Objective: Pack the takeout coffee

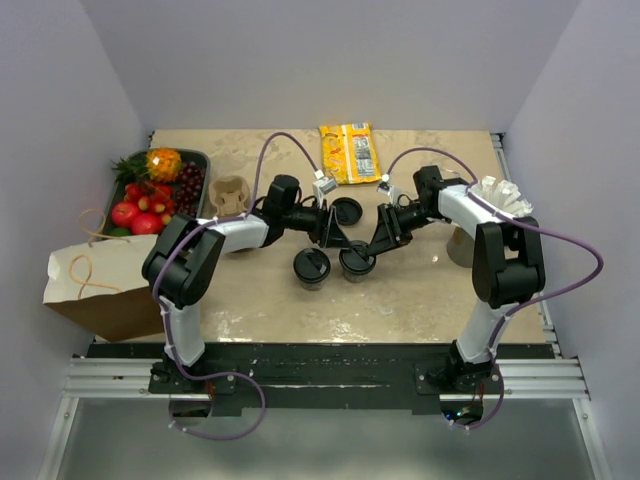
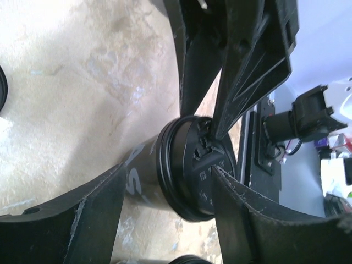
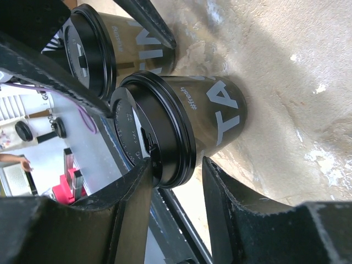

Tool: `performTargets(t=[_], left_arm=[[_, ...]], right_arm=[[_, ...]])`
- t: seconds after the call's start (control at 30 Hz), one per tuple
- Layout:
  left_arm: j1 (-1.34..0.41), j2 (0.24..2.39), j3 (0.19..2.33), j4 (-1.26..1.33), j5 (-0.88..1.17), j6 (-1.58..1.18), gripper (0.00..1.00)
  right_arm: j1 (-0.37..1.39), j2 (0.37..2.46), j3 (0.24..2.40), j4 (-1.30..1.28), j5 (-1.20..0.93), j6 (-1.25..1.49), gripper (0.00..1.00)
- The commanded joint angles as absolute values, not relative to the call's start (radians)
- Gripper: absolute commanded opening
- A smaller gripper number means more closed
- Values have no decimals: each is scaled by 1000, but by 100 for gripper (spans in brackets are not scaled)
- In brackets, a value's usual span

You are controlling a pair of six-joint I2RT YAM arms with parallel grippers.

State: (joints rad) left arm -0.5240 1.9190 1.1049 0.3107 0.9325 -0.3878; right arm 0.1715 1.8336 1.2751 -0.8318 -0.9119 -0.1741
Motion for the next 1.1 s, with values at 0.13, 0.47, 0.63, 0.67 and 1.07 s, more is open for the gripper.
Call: performTargets(t=[0.13, 0.47, 0.63, 0.67, 1.07], left_arm=[[-515, 1960, 1124, 427, 896, -534, 66], [-515, 2028, 1137, 402, 822, -597, 66], [-515, 2034, 1098, 371, 747, -635, 65], [-514, 2036, 1079, 371, 741, -655, 65], [-512, 2085, 1069, 291, 655, -677, 66]], right_arm=[[179, 1861, 1295, -818, -851, -230, 43], [184, 1852, 1273, -815, -824, -235, 44], [186, 1853, 1262, -801, -810, -224, 44], [186, 1853, 1261, -798, -810, -215, 44], [186, 1875, 1246, -781, -779, -175, 41]])
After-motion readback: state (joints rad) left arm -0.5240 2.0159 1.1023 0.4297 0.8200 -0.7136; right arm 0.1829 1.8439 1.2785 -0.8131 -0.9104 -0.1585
